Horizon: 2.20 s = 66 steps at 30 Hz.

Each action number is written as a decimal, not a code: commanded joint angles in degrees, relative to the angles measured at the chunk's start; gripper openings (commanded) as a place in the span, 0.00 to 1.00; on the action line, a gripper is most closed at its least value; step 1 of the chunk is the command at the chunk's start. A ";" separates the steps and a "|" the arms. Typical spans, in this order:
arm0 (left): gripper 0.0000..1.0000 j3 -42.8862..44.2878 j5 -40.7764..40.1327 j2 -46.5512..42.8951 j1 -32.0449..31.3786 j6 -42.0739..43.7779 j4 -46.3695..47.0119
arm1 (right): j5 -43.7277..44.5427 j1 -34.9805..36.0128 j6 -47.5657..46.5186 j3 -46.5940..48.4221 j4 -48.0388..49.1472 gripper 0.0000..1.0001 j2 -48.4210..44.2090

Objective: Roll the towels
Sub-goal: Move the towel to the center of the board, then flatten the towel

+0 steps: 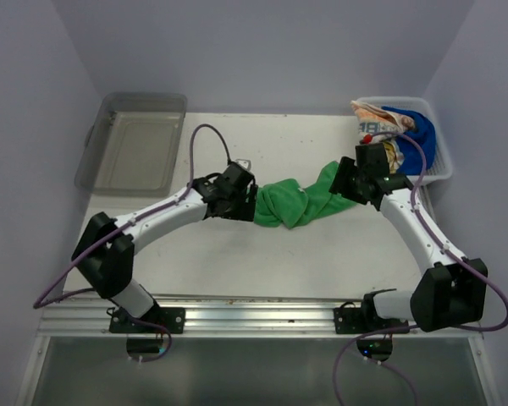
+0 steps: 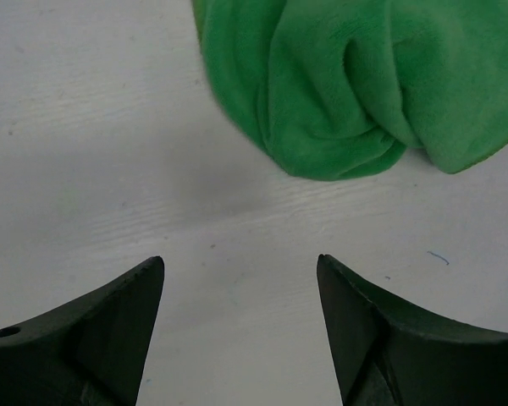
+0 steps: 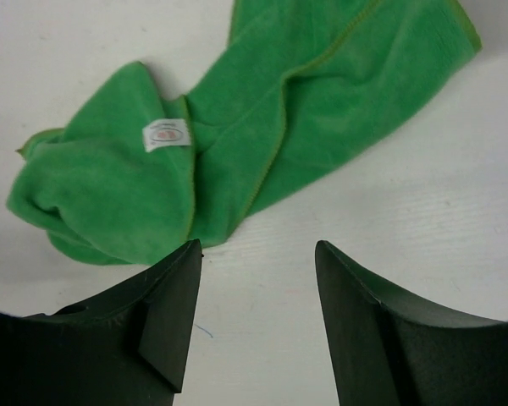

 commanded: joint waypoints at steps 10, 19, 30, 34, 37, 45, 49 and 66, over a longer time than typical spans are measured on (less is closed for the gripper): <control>0.77 29.25 -4.50 22.23 -7.38 3.26 -5.31 | -6.85 -5.73 1.88 -2.60 3.69 0.61 2.34; 0.47 34.09 -9.61 31.64 -6.33 4.49 -6.99 | -8.25 -5.73 1.70 -5.41 5.01 0.68 2.78; 0.00 12.75 -4.87 15.05 4.47 6.68 0.13 | -10.28 -4.77 0.82 -8.67 6.68 0.68 3.13; 0.29 7.73 -4.77 8.45 7.21 7.48 -1.70 | -9.84 -2.48 1.35 -9.37 7.21 0.67 3.75; 0.72 8.68 -7.14 6.78 7.57 7.13 -4.34 | -8.70 0.07 2.49 -9.55 7.47 0.67 3.92; 0.64 20.01 -9.87 10.80 2.58 9.05 -5.49 | -5.97 1.21 4.25 -9.72 7.65 0.66 2.25; 0.59 31.15 -11.72 23.16 -1.92 11.25 -7.68 | -4.92 1.21 4.43 -9.11 6.86 0.65 1.73; 0.41 47.97 -14.00 42.54 -2.02 14.07 -10.50 | -4.39 1.21 3.99 -10.34 6.33 0.65 1.64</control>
